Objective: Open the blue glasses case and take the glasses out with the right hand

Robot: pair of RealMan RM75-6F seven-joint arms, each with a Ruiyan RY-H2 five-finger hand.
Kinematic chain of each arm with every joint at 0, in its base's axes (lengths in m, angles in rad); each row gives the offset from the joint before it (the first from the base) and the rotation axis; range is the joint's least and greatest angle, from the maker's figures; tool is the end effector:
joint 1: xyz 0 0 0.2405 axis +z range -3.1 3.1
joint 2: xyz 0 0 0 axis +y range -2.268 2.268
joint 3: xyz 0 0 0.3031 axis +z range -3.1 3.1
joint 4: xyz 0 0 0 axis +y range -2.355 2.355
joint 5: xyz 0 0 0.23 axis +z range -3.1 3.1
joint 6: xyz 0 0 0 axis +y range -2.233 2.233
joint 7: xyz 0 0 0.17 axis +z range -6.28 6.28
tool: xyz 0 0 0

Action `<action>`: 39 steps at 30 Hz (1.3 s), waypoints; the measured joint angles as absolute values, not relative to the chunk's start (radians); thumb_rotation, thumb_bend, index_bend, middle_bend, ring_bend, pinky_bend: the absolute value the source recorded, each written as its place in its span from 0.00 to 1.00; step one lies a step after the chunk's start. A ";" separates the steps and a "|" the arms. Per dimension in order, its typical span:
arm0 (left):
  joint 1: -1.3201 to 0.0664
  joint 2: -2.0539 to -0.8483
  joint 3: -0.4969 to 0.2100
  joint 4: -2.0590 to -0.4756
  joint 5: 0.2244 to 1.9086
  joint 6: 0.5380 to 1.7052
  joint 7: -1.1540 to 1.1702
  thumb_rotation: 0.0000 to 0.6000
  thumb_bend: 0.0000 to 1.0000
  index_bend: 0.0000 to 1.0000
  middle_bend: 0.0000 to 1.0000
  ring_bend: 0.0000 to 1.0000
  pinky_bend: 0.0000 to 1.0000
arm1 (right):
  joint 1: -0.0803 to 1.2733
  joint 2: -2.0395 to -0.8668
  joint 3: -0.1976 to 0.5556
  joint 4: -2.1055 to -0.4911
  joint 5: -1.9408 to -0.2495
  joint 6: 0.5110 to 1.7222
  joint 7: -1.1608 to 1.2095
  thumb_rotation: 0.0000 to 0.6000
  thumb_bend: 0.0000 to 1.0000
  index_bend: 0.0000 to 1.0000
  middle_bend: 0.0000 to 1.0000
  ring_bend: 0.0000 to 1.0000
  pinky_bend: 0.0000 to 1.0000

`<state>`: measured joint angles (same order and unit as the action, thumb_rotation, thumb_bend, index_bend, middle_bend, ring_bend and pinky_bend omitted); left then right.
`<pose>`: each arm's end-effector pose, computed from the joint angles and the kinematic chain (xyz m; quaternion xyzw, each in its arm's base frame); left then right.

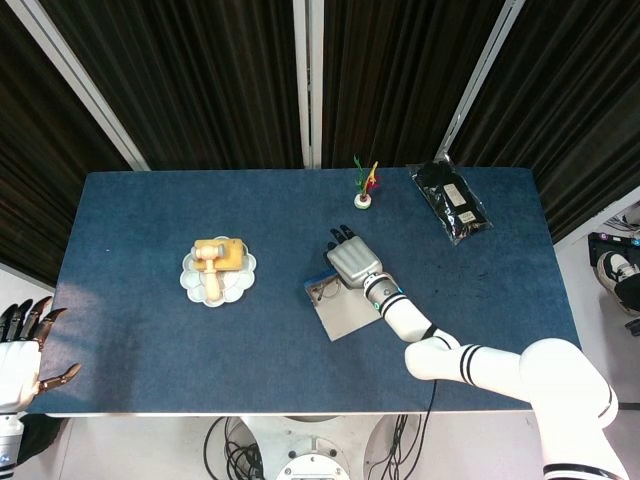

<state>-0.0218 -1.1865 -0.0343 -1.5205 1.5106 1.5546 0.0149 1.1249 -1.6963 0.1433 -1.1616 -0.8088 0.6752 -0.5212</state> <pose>-0.3821 0.1859 0.1528 -0.5806 -0.3765 -0.3764 0.6160 -0.0968 -0.4795 -0.1111 0.8314 -0.2971 0.2587 0.3919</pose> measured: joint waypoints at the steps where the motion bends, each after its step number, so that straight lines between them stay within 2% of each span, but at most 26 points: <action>1: -0.022 -1.186 -0.034 -1.521 1.511 1.555 0.016 1.00 0.04 0.21 0.07 0.00 0.00 | 1.124 -1.696 0.144 -1.164 -0.811 0.681 -0.520 1.00 0.44 0.55 0.27 0.00 0.00; 6: -0.025 -1.185 -0.036 -1.522 1.511 1.553 0.017 1.00 0.04 0.21 0.07 0.00 0.00 | 1.110 -1.692 0.147 -1.182 -0.837 0.725 -0.511 1.00 0.43 0.57 0.28 0.00 0.00; 12: -0.033 -1.189 -0.038 -1.518 1.514 1.545 0.016 1.00 0.04 0.21 0.07 0.00 0.00 | 1.065 -1.713 0.147 -1.190 -0.921 0.852 -0.485 1.00 0.39 0.59 0.28 0.00 0.00; 21: -0.039 -1.192 -0.039 -1.513 1.517 1.541 0.012 1.00 0.04 0.21 0.07 0.00 0.00 | 0.976 -1.845 0.141 -1.059 -1.077 1.054 -0.407 1.00 0.39 0.61 0.29 0.00 0.00; 25: -0.040 -1.192 -0.039 -1.514 1.518 1.541 0.012 1.00 0.04 0.21 0.07 0.00 0.00 | 0.953 -1.898 0.150 -0.984 -1.108 1.060 -0.356 1.00 0.40 0.62 0.30 0.00 0.00; 32: -0.040 -1.190 -0.038 -1.519 1.518 1.542 0.017 1.00 0.04 0.21 0.07 0.00 0.00 | 0.956 -1.924 0.195 -0.939 -1.107 1.017 -0.372 1.00 0.39 0.61 0.30 0.00 0.00; 33: -0.040 -1.189 -0.038 -1.520 1.517 1.540 0.019 1.00 0.04 0.21 0.07 0.00 0.00 | 0.958 -1.925 0.204 -0.936 -1.104 1.010 -0.379 1.00 0.39 0.59 0.29 0.00 0.00; 35: -0.042 -1.188 -0.037 -1.523 1.518 1.539 0.021 1.00 0.04 0.21 0.07 0.00 0.00 | 0.964 -1.925 0.218 -0.939 -1.085 0.986 -0.407 1.00 0.36 0.48 0.26 0.00 0.00; 37: -0.042 -1.187 -0.038 -1.526 1.518 1.540 0.024 1.00 0.04 0.21 0.07 0.00 0.00 | 0.969 -1.916 0.230 -0.955 -1.056 0.956 -0.448 1.00 0.32 0.23 0.19 0.00 0.00; 38: -0.042 -1.187 -0.038 -1.527 1.518 1.541 0.025 1.00 0.04 0.21 0.07 0.00 0.00 | 0.971 -1.910 0.235 -0.967 -1.042 0.944 -0.469 1.00 0.29 0.15 0.17 0.00 0.00; 39: -0.042 -1.187 -0.038 -1.527 1.517 1.541 0.026 1.00 0.04 0.21 0.07 0.00 0.00 | 0.973 -1.901 0.240 -0.982 -1.028 0.932 -0.491 1.00 0.27 0.11 0.17 0.00 0.00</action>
